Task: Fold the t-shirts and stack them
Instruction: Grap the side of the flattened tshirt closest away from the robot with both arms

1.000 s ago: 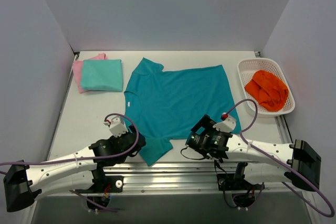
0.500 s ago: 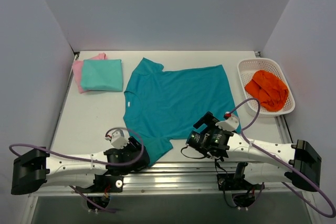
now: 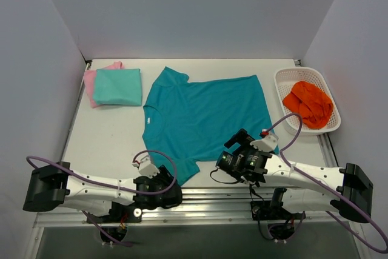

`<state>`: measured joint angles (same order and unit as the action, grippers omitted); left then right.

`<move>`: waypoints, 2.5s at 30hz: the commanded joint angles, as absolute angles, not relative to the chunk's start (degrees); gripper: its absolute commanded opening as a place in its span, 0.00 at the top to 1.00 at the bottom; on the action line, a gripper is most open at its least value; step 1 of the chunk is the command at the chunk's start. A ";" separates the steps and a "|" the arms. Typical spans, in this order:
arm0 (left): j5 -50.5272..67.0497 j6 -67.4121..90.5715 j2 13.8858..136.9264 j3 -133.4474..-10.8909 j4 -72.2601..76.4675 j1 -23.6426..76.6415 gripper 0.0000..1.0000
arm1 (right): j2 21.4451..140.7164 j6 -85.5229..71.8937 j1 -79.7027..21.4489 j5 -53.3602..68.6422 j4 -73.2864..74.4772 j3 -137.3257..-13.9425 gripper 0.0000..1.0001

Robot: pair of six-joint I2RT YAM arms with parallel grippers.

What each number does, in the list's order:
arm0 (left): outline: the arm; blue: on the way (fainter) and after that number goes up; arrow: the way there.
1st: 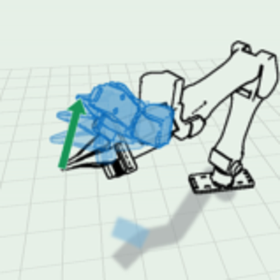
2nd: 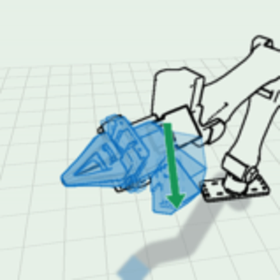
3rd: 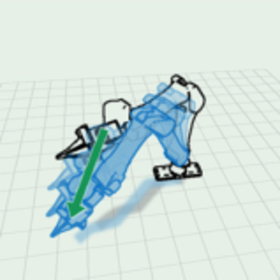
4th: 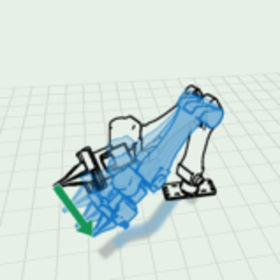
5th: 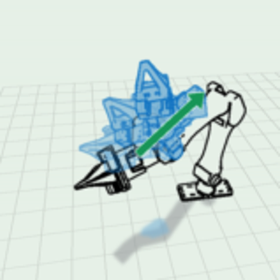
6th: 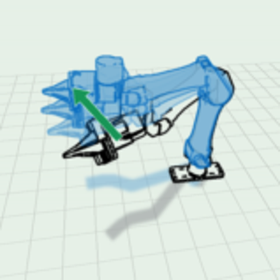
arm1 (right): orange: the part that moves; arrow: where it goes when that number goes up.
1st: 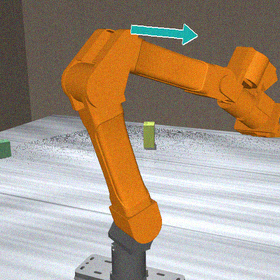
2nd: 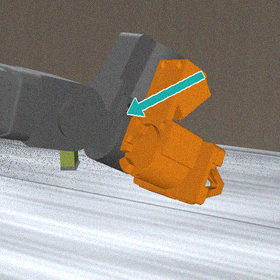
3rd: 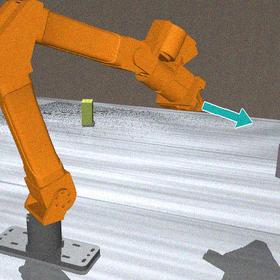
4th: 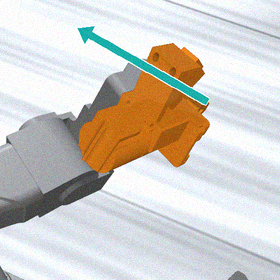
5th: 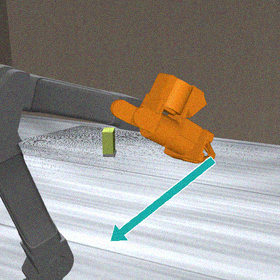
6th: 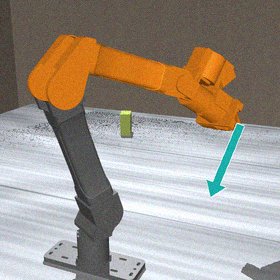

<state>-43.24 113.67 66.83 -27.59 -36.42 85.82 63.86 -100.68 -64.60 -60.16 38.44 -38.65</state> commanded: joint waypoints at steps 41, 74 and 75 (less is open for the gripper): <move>-49.83 135.53 71.54 -26.28 -48.51 90.88 0.94 | 64.51 -101.87 -64.69 -63.81 40.17 -38.50 0.00; -72.26 78.08 48.79 -27.44 -30.26 77.89 0.98 | 55.03 -65.04 -39.45 -34.17 7.79 -29.05 0.00; -70.59 73.26 46.26 -26.20 -25.27 76.13 0.98 | 54.67 -65.13 -39.98 -35.15 13.30 -31.09 0.00</move>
<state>-71.40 96.82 50.00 -28.32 -47.24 79.77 57.63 -64.20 -37.32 -28.10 0.84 -23.14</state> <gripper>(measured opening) 0.039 0.997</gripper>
